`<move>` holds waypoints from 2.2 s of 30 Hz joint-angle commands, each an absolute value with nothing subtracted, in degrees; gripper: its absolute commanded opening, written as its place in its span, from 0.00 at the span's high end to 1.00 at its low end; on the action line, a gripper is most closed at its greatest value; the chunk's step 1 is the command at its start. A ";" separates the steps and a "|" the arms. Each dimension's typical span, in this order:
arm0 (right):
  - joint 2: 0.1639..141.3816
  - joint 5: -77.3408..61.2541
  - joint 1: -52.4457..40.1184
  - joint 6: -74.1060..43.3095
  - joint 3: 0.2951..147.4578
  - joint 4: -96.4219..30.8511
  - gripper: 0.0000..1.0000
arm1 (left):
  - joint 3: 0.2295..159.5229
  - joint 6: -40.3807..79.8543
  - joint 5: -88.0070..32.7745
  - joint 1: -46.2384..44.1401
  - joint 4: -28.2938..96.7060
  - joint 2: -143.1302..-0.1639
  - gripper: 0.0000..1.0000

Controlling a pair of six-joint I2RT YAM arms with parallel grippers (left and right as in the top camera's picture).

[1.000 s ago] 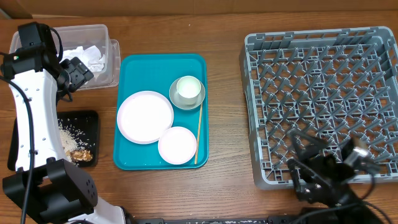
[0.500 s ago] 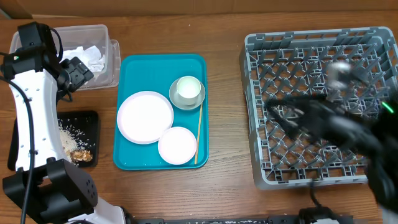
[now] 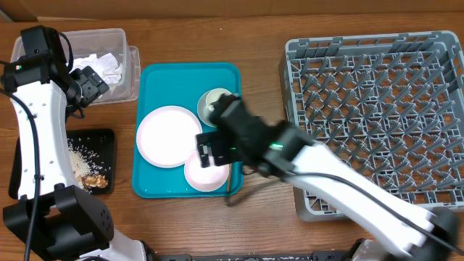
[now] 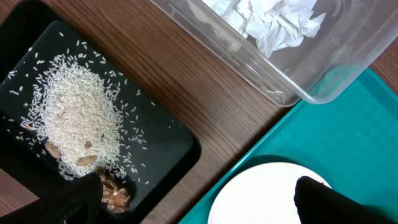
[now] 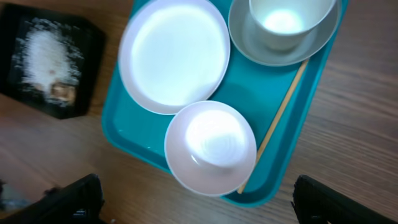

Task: Sort waste into correct bins and load items into the dishwasher
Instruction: 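Grasp the rim of the small pink bowl with the right gripper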

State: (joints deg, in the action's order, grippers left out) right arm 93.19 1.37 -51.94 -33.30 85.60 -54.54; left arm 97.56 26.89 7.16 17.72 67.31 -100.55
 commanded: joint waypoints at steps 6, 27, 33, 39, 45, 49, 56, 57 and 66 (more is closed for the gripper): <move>103.94 -0.32 -55.90 -38.02 86.91 -47.64 0.01 | 98.41 27.46 7.90 17.61 67.24 -99.96 0.00; 117.14 21.04 -68.73 -35.66 85.49 -42.44 0.12 | 98.41 27.46 7.90 17.61 67.24 -99.96 0.00; 117.99 21.19 -68.66 -35.83 85.49 -41.52 0.32 | 98.41 27.46 7.90 17.61 67.24 -99.96 0.00; 120.27 21.61 -68.73 -35.86 85.49 -41.25 0.40 | 98.41 27.46 7.90 17.61 67.24 -99.96 0.00; 120.31 21.61 -68.84 -36.25 85.49 -41.10 0.51 | 98.41 27.46 7.90 17.61 67.24 -99.96 0.00; 120.25 21.61 -68.95 -36.27 85.91 -41.23 0.59 | 98.41 27.46 7.90 17.61 67.24 -99.96 0.00; 120.22 21.58 -68.95 -36.25 89.38 -44.53 0.76 | 98.41 27.46 7.90 17.61 67.24 -99.96 0.00; 120.22 21.58 -68.95 -36.25 89.56 -44.73 0.80 | 98.41 27.46 7.90 17.61 67.24 -99.96 0.00; 116.05 22.44 -68.71 -36.27 89.78 -47.29 0.92 | 98.41 27.46 7.90 17.61 67.24 -99.96 0.00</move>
